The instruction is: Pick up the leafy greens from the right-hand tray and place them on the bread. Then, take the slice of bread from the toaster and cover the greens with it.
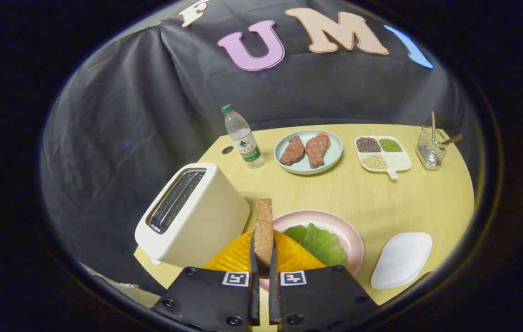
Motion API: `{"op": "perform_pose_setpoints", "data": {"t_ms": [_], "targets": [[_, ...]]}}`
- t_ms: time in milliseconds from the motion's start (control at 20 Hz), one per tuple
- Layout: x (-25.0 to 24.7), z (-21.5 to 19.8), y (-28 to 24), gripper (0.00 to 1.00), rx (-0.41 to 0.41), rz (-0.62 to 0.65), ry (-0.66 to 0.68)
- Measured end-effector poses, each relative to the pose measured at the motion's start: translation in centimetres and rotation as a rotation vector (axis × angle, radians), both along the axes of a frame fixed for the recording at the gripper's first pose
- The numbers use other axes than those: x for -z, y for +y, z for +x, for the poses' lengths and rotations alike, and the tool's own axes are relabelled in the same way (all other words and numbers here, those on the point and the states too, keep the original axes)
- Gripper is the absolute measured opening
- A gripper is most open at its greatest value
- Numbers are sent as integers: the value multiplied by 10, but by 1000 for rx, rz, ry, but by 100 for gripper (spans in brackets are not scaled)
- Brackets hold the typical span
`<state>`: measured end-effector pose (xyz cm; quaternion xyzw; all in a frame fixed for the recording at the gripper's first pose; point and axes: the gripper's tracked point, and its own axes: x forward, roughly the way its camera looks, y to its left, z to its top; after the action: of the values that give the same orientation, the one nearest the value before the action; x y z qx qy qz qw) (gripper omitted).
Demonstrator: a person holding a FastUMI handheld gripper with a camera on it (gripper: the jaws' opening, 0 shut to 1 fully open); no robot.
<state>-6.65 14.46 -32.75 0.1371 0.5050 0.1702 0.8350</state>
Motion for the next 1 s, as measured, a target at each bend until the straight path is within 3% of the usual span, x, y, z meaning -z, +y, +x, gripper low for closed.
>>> {"op": "perform_pose_setpoints", "data": {"t_ms": [300,650,900,1000], "targets": [[24,-11,-23,11,63,21,46],[49,-25,-53,16,44,-54,65],[64,-31,-68,33,20,-108,70],[67,-32,-72,48,16,-121,72]]}}
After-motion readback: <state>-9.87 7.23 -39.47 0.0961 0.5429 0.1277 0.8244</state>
